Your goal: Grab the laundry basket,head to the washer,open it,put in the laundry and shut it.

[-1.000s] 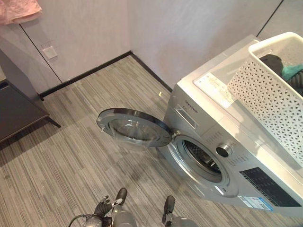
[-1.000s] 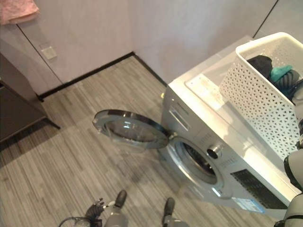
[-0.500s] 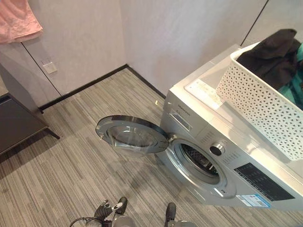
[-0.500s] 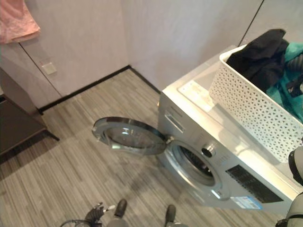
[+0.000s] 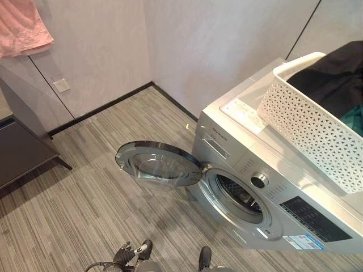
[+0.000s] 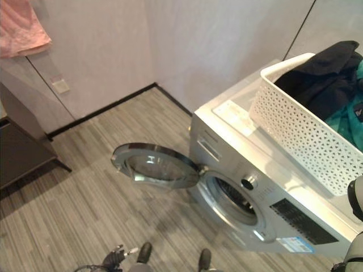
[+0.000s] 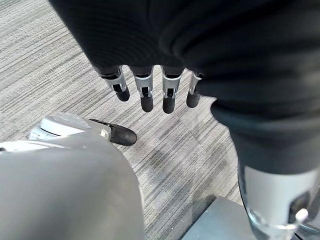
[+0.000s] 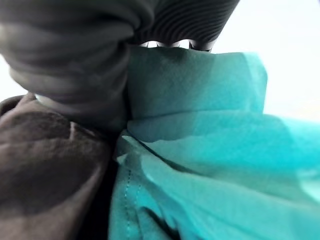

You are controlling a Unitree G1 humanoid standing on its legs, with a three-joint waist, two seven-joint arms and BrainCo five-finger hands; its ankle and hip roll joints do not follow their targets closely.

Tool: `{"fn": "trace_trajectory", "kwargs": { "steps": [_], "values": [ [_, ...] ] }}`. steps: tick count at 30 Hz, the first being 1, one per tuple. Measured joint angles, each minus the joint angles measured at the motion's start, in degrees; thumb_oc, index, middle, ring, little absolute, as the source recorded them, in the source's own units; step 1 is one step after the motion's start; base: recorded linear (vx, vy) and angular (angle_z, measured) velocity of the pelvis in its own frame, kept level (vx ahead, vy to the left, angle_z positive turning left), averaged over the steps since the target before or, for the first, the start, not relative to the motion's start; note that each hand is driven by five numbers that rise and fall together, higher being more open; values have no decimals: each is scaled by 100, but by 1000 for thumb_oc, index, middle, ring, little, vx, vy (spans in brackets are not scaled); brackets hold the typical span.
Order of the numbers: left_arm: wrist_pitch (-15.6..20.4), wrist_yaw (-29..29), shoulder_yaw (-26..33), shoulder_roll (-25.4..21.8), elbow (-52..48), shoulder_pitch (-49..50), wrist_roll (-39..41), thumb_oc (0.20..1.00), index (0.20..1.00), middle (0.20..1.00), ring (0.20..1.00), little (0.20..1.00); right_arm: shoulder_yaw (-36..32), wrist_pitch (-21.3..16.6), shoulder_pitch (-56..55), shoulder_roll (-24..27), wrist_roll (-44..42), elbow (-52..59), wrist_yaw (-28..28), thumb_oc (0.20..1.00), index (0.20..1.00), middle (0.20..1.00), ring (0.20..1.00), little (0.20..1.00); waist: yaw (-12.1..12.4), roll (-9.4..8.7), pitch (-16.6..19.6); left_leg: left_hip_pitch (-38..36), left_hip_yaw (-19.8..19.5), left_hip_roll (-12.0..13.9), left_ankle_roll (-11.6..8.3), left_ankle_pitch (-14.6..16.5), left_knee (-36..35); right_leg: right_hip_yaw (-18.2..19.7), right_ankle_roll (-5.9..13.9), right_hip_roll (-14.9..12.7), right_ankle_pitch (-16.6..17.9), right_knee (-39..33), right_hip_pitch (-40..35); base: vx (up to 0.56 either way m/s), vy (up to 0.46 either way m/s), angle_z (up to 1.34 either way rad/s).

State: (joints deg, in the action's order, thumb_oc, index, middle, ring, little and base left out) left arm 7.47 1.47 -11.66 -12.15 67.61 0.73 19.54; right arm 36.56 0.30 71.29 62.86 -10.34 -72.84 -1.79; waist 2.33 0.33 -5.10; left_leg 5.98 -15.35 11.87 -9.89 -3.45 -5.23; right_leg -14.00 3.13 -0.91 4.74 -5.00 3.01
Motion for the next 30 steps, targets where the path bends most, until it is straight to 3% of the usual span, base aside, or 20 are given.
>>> {"fn": "trace_trajectory", "kwargs": {
  "steps": [7,8,9,10,11,16,20,24,30],
  "values": [
    [-8,-14,19,-6,61,169,-55,1000,1000,1000,1000,1000,126,-17,-108,2,710,-41,-330,200,200,200,200,200,0,4,138,-25,4,-11,13,6,14,1,17,-7,-18,0,-2,0,0,0],
    [-7,-24,18,-3,60,173,-60,1000,1000,1000,1000,1000,132,-16,-150,-2,741,-51,-346,313,313,313,313,313,2,-2,142,-25,3,-12,13,6,15,0,18,-11,-18,0,-5,0,0,0],
    [-8,-41,18,-1,59,180,-64,1000,1000,1000,1000,1000,130,-6,-185,-12,857,-52,-371,595,595,595,595,595,6,11,143,-9,4,-22,13,6,24,1,31,-16,-28,0,6,0,0,0],
    [-8,-43,17,-4,54,185,-64,1000,1000,1000,1000,1000,118,-10,-223,-30,900,-49,-370,743,743,743,743,743,5,14,145,-8,4,-24,13,6,28,2,45,-20,-37,0,6,-38,9,0],
    [-7,-46,16,-2,54,174,-64,1000,1000,1000,1000,1000,121,-8,-287,-37,901,-58,-382,1000,1000,1000,1000,1000,7,19,151,-9,4,-25,28,15,21,1,52,-24,-43,-1,6,-34,14,0],
    [-4,-58,-99,36,1,177,-73,1000,1000,1000,1000,1000,4,12,-377,-470,892,-185,-385,1000,1000,1000,1000,1000,31,108,209,12,66,-40,61,33,9,60,67,-44,-27,-1,71,-9,10,-6],
    [-7,-58,-89,36,0,180,-97,1000,1000,1000,1000,1000,-109,11,-342,-492,746,-180,-383,1000,1000,1000,1000,1000,64,130,225,6,64,-48,36,16,11,58,41,-52,-6,-1,66,-1,8,1],
    [-11,-57,-73,39,76,177,-166,1000,1000,1000,1000,1000,-162,11,-270,-349,415,-185,-368,1000,1000,1000,1000,1000,19,122,222,-44,24,-92,27,11,11,20,66,-91,-8,-1,-12,-2,16,6],
    [-19,-60,185,-37,157,190,-212,1000,1000,1000,1000,1000,-162,11,-274,312,373,-181,-477,1000,1000,1000,1000,1000,-18,14,213,-87,4,-115,82,49,3,-23,87,-118,-61,-2,-100,-4,1,3]
  ]
}}
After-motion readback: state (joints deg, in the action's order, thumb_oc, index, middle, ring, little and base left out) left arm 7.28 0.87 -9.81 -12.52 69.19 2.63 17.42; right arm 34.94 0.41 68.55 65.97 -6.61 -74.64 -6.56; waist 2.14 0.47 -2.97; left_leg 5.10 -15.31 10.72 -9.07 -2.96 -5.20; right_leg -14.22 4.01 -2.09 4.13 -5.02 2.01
